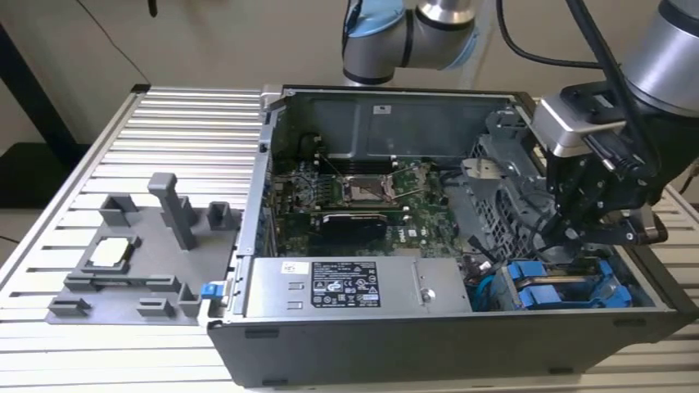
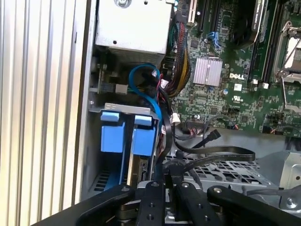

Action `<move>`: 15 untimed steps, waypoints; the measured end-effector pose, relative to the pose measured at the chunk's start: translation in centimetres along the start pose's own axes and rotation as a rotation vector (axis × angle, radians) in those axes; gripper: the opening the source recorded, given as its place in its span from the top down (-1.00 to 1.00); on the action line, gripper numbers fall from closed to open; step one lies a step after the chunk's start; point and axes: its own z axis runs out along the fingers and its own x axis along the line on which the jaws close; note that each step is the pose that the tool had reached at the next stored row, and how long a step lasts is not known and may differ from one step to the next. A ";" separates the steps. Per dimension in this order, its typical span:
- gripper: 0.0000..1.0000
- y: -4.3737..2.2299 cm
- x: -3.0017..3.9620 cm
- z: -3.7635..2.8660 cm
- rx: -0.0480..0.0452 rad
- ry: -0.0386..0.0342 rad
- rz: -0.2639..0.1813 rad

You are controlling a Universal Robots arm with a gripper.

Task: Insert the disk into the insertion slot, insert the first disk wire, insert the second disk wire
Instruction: 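Insert the second disk wire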

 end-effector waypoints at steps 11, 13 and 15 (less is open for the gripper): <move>0.69 -0.31 1.85 0.47 0.0046 -0.0374 0.016; 0.69 -0.37 1.93 0.53 0.0051 -0.0377 0.023; 0.69 -0.41 2.12 0.54 0.0055 -0.0373 0.027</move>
